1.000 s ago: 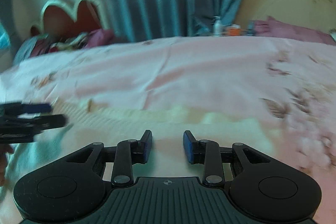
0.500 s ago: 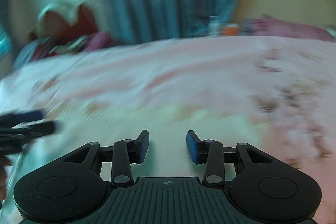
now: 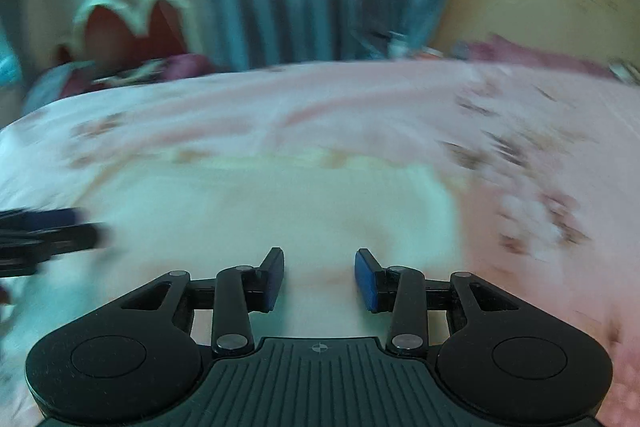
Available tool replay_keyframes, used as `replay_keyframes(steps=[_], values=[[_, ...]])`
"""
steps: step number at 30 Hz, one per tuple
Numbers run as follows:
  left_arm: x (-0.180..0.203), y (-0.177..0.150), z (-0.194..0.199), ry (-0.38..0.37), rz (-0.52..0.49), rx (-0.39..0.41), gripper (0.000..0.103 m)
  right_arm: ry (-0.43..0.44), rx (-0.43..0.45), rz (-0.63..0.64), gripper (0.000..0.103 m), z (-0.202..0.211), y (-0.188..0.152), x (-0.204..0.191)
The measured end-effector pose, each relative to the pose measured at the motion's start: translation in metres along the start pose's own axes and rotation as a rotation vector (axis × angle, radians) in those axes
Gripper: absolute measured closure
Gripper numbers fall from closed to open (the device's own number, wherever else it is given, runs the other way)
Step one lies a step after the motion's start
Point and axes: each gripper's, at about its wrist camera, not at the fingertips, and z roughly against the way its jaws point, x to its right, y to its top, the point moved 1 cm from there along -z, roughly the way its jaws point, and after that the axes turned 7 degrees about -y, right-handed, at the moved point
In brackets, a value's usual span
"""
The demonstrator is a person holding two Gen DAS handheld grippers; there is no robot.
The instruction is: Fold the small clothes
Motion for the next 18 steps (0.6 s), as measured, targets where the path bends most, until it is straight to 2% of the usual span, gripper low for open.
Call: replay_keyframes(steps=[3, 7, 10, 13, 16, 18], values=[[0.017, -0.013, -0.013, 0.021, -0.046, -0.059, 0.031, -0.03, -0.064, 0.118, 0.064, -0.014, -0.015, -0.028], [0.018, -0.02, 0.003, 0.064, -0.059, -0.078, 0.032, -0.047, -0.06, 0.092, 0.064, 0.004, -0.02, -0.021], [0.024, -0.028, 0.023, 0.063, -0.057, -0.052, 0.032, 0.023, -0.061, 0.056, 0.064, 0.024, -0.027, -0.024], [0.038, -0.041, 0.029, 0.055, -0.062, -0.054, 0.033, 0.081, -0.083, 0.098, 0.064, 0.037, -0.048, -0.044], [0.052, -0.058, 0.028, 0.087, -0.093, -0.11, 0.035, 0.059, -0.091, 0.137, 0.064, 0.044, -0.068, -0.061], [0.057, -0.067, 0.032, 0.118, -0.114, -0.111, 0.033, 0.031, -0.08, 0.164, 0.064, 0.049, -0.076, -0.066]])
